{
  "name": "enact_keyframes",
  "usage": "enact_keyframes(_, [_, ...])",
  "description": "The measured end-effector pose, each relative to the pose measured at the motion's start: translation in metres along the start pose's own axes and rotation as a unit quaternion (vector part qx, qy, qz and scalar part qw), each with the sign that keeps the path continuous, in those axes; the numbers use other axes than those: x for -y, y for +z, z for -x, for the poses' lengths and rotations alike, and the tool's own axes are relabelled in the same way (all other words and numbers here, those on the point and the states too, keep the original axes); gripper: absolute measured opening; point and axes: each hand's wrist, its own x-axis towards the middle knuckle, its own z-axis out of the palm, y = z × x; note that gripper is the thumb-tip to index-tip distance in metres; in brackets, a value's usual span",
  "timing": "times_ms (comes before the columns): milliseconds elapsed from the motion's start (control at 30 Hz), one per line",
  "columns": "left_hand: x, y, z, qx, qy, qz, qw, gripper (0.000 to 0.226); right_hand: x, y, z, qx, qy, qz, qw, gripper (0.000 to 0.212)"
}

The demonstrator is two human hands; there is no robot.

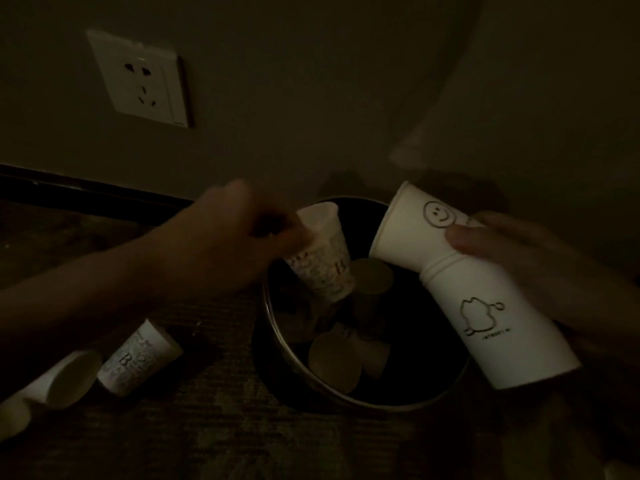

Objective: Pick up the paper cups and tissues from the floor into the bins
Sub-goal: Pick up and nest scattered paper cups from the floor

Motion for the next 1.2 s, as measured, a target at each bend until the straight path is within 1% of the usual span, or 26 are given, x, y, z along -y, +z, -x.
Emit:
enact_keyframes(33, [-0.004, 0.005, -0.002, 0.004, 0.02, -0.039, 0.999, 0.01, -0.001, 0.001, -0.001, 0.017, -0.006, 0.019, 1.0, 0.038])
enact_keyframes(67, [-0.009, 0.007, -0.003, -0.014, 0.037, -0.043, 0.998, 0.009, -0.002, 0.005, -0.002, 0.029, -0.013, 0.031, 0.999, 0.04])
enact_keyframes(100, [-0.013, 0.009, -0.004, -0.026, 0.057, -0.019, 0.998, 0.011, -0.002, 0.009, -0.002, 0.039, -0.017, 0.034, 0.999, 0.042])
enact_keyframes(133, [-0.017, 0.011, -0.004, -0.022, 0.065, 0.021, 0.997, 0.022, -0.002, 0.013, -0.002, 0.051, -0.016, 0.027, 0.998, 0.043])
enact_keyframes(200, [-0.024, 0.018, -0.002, 0.017, 0.053, 0.096, 0.994, 0.04, -0.006, 0.017, -0.002, 0.068, -0.017, -0.009, 0.998, 0.041])
enact_keyframes(233, [-0.028, 0.021, -0.001, 0.027, 0.038, 0.12, 0.992, 0.044, -0.008, 0.019, -0.002, 0.076, -0.019, -0.021, 0.997, 0.04])
enact_keyframes(300, [-0.03, 0.024, 0.0, 0.021, -0.001, 0.145, 0.989, 0.045, -0.012, 0.021, -0.004, 0.061, -0.019, -0.025, 0.998, 0.047])
enact_keyframes(333, [-0.027, 0.024, -0.002, 0.006, -0.02, 0.122, 0.992, 0.042, -0.015, 0.02, -0.006, 0.044, -0.021, -0.018, 0.999, 0.055])
enact_keyframes(400, [-0.02, 0.02, -0.003, -0.023, -0.045, 0.018, 0.999, 0.031, -0.018, 0.017, -0.01, 0.017, -0.025, 0.004, 1.0, 0.069])
enact_keyframes(433, [-0.019, 0.018, -0.003, -0.033, -0.048, -0.031, 0.998, 0.031, -0.018, 0.017, -0.01, 0.015, -0.025, 0.011, 1.0, 0.071])
enact_keyframes(467, [-0.019, 0.018, -0.002, -0.046, -0.037, -0.069, 0.996, 0.045, -0.018, 0.017, -0.01, 0.022, -0.026, 0.017, 0.999, 0.074])
enact_keyframes(500, [-0.021, 0.02, 0.0, -0.054, -0.009, -0.069, 0.996, 0.057, -0.019, 0.018, -0.01, 0.038, -0.026, 0.026, 0.999, 0.081])
enact_keyframes(533, [-0.027, 0.023, 0.002, -0.035, 0.023, -0.033, 0.999, 0.056, -0.019, 0.019, -0.009, 0.058, -0.026, 0.034, 0.997, 0.094])
enact_keyframes(567, [-0.036, 0.026, 0.005, 0.006, 0.059, 0.027, 0.998, 0.047, -0.019, 0.021, -0.01, 0.077, -0.027, 0.037, 0.996, 0.107])
enact_keyframes(600, [-0.043, 0.029, 0.006, 0.049, 0.084, 0.07, 0.993, 0.032, -0.018, 0.022, -0.011, 0.093, -0.031, 0.036, 0.995, 0.114])
enact_keyframes(633, [-0.048, 0.031, 0.008, 0.076, 0.094, 0.095, 0.988, 0.022, -0.017, 0.023, -0.012, 0.108, -0.036, 0.034, 0.993, 0.115])
enact_keyframes(700, [-0.052, 0.031, 0.01, 0.088, 0.099, 0.117, 0.984, 0.016, -0.014, 0.024, -0.014, 0.137, -0.044, 0.029, 0.989, 0.116])
enact_keyframes(767, [-0.051, 0.029, 0.011, 0.067, 0.102, 0.128, 0.984, 0.017, -0.012, 0.024, -0.016, 0.155, -0.04, 0.027, 0.987, 0.117])
enact_keyframes(867, [-0.049, 0.026, 0.01, 0.061, 0.091, 0.128, 0.986, 0.02, -0.008, 0.025, -0.018, 0.161, -0.038, 0.036, 0.986, 0.103])
enact_keyframes(1033, [-0.047, 0.018, 0.007, 0.02, 0.086, 0.103, 0.991, 0.021, 0.006, 0.023, -0.026, 0.165, -0.042, 0.052, 0.984, 0.093])
enact_keyframes(1133, [-0.047, 0.02, 0.005, -0.002, 0.081, 0.088, 0.993, 0.023, 0.006, 0.021, -0.027, 0.187, -0.028, 0.027, 0.982, 0.094])
enact_keyframes(1200, [-0.047, 0.025, 0.007, -0.019, 0.061, 0.099, 0.993, 0.026, 0.004, 0.025, -0.025, 0.191, -0.022, 0.008, 0.981, 0.096])
